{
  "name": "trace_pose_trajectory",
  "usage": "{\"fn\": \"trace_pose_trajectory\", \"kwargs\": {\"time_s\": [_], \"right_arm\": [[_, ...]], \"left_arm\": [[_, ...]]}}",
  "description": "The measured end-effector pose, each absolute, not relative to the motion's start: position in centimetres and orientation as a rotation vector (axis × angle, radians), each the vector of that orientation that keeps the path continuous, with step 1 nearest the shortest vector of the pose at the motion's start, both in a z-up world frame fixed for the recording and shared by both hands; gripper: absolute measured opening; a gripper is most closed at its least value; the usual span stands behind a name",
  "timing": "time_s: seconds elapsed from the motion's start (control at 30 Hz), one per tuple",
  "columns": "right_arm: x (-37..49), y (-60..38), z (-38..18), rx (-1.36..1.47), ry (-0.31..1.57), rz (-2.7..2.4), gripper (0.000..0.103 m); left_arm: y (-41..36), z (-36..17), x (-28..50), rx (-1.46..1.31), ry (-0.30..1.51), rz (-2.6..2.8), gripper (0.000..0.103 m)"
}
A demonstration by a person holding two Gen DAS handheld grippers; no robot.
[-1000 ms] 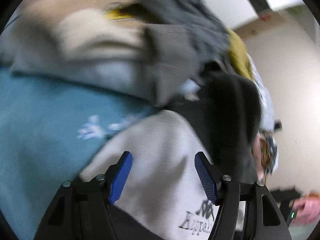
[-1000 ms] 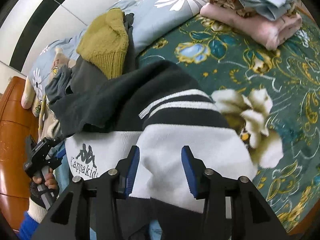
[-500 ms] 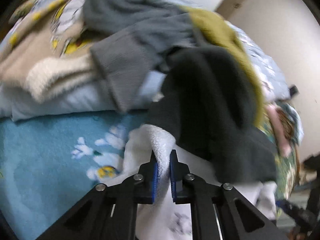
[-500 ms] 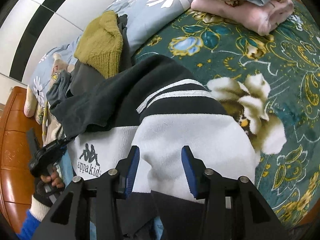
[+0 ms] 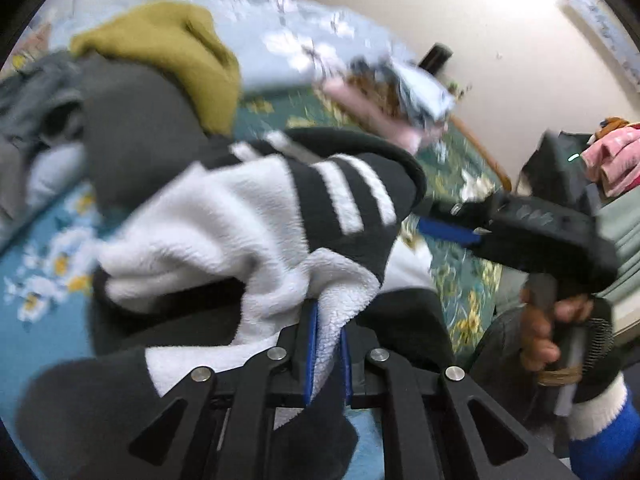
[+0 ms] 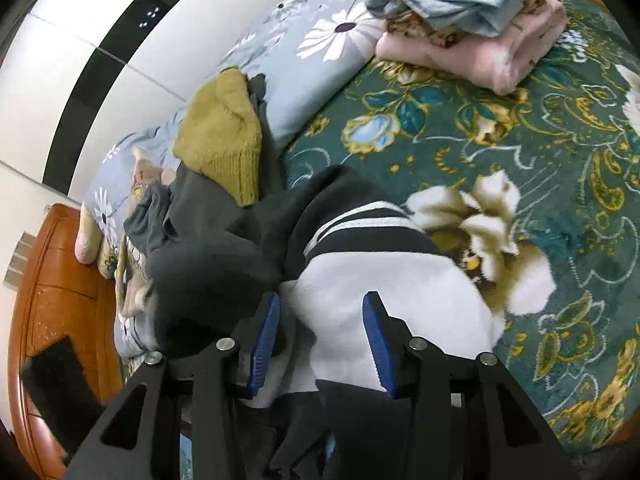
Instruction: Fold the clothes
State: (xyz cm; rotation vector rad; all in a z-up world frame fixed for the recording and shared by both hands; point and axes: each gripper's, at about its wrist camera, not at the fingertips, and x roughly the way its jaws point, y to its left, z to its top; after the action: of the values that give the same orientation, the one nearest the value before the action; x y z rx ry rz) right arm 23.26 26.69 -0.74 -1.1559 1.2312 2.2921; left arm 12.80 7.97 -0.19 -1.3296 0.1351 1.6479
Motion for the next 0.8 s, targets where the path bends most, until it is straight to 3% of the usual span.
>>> {"fn": "trace_pose_trajectory", "kwargs": {"time_s": [0.23, 0.33, 0.4, 0.53, 0.6, 0.8], "right_arm": [[24.8, 27.3, 1.4, -0.986, 1.337, 2.349, 0.045], [23.2, 26.0, 3.2, -0.966, 1.32, 2.476, 0.045], [21.4, 24.7, 3.3, -1.045, 1.246, 2.515, 0.045], [19.9, 23.8, 1.3, -1.2, 1.14, 2.437, 0.045], [19.8, 23.9, 0.1, -1.244, 1.134, 2.389, 0.045], [20.8, 24.7, -2.9, -1.298, 1.183, 2.259, 0.045]], "left_arm": [[6.4, -0.4, 11.2, -1.382, 0.118, 1.653, 0.016], [5.6, 0.1, 10.8, -1.393, 0.1, 1.673, 0.022], [4.4, 0.5, 10.9, -1.416, 0.061, 1.657, 0.036], [2.3, 1.6, 10.6, -1.453, 0.004, 1.61, 0.043], [0.1, 2.3, 9.3, -1.455, -0.075, 1.656, 0.054], [-3.8, -1.6, 2.6, -1.621, -0.505, 1.763, 0.06]]}}
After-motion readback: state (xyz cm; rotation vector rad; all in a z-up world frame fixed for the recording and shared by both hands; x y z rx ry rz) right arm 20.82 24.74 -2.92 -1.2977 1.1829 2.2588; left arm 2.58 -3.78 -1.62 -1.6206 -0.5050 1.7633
